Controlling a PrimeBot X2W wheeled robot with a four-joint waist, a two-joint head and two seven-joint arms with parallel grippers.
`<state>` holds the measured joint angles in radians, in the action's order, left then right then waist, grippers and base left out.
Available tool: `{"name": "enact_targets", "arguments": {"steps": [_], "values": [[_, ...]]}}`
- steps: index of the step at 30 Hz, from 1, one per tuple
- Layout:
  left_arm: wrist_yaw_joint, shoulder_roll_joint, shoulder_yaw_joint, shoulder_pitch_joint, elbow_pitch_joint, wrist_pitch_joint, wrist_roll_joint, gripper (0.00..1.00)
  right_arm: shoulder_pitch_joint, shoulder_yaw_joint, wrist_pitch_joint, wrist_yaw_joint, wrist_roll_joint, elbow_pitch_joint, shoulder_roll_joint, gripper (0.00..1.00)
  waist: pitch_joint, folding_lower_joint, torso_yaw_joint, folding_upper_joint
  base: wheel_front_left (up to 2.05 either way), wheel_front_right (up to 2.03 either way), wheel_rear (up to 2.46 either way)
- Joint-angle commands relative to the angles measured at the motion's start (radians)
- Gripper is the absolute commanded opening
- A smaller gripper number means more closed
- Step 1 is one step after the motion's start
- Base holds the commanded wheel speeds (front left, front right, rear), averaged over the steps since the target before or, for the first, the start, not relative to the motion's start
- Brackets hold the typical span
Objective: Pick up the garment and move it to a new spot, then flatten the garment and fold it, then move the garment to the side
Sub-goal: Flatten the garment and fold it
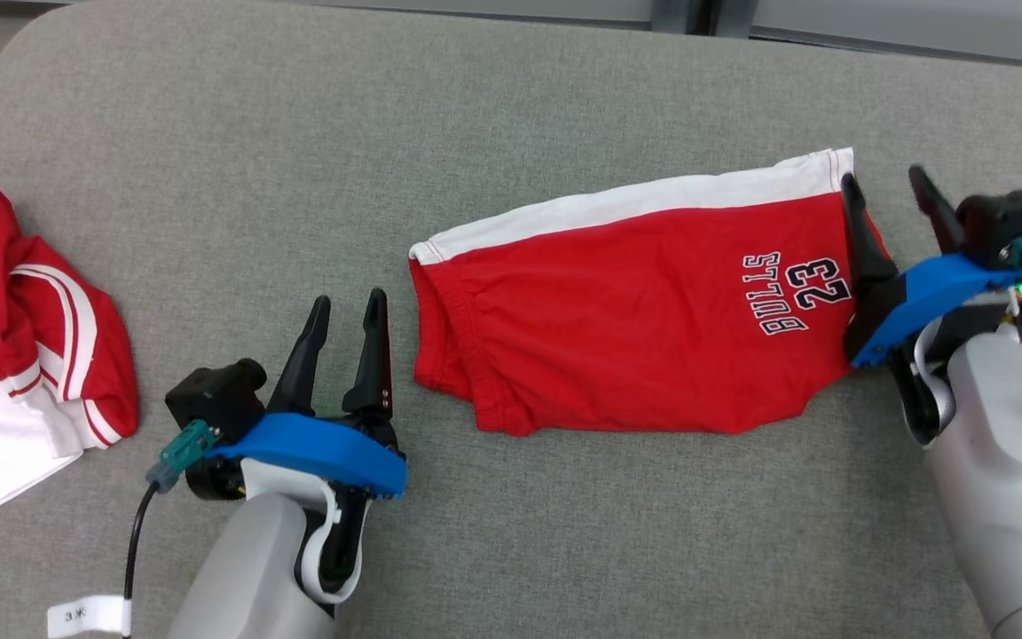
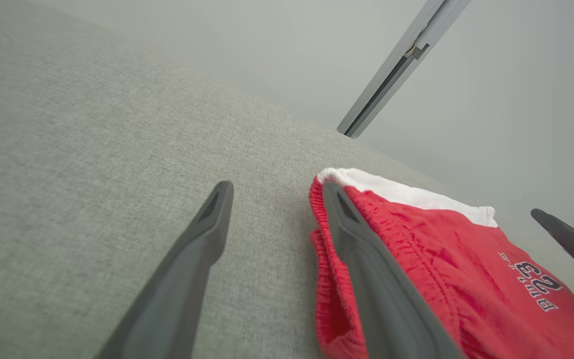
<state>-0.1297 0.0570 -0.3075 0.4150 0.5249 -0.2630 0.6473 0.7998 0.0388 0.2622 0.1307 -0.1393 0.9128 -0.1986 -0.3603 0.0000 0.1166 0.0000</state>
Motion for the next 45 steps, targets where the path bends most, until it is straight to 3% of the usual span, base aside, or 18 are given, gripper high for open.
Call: {"name": "enact_targets", "arguments": {"steps": [1,6,10,11,12,21,32,45], "values": [[-0.002,0.0,0.011,-0.016,-0.003,-0.002,-0.021,1.0,-0.023,0.006,0.002,0.0,-0.005,0.015,-0.002,1.0,0.011,0.0,-0.006,0.0,0.0,0.0,0.0],[-0.002,-0.004,0.056,-0.086,-0.015,-0.003,-0.088,1.0,-0.081,0.024,-0.061,0.0,-0.043,0.107,0.012,1.0,0.048,0.0,-0.006,0.0,0.0,0.0,0.0],[-0.002,-0.006,0.075,-0.124,-0.022,-0.003,-0.114,1.0,-0.122,0.039,-0.177,0.0,-0.094,0.194,0.033,0.97,0.063,0.0,-0.005,0.0,0.0,0.0,0.0],[-0.002,-0.006,0.078,-0.129,-0.021,-0.002,-0.12,1.0,-0.132,0.046,-0.201,0.0,-0.112,0.205,0.042,0.18,0.066,0.0,-0.004,0.0,0.0,0.0,0.0],[-0.002,-0.006,0.082,-0.133,-0.022,-0.003,-0.125,1.0,-0.137,0.053,-0.212,0.0,-0.128,0.207,0.046,0.0,0.068,0.0,-0.004,0.0,0.0,0.0,0.0],[-0.002,-0.006,0.108,-0.196,-0.016,-0.003,-0.184,1.0,-0.202,0.063,-0.1,0.0,-0.239,0.169,0.032,0.0,0.162,0.0,-0.029,0.0,0.0,0.0,0.0],[-0.002,-0.006,0.083,-0.363,-0.019,-0.003,-0.242,1.0,-0.417,0.104,-0.054,0.0,-0.371,0.12,0.011,0.0,0.343,0.0,-0.062,0.0,0.0,0.0,0.0],[-0.001,-0.006,0.052,-0.408,-0.027,-0.003,-0.247,1.0,-0.454,0.09,-0.029,0.0,-0.418,0.104,-0.039,0.0,0.348,0.0,-0.048,0.0,0.0,0.0,0.0]]}}
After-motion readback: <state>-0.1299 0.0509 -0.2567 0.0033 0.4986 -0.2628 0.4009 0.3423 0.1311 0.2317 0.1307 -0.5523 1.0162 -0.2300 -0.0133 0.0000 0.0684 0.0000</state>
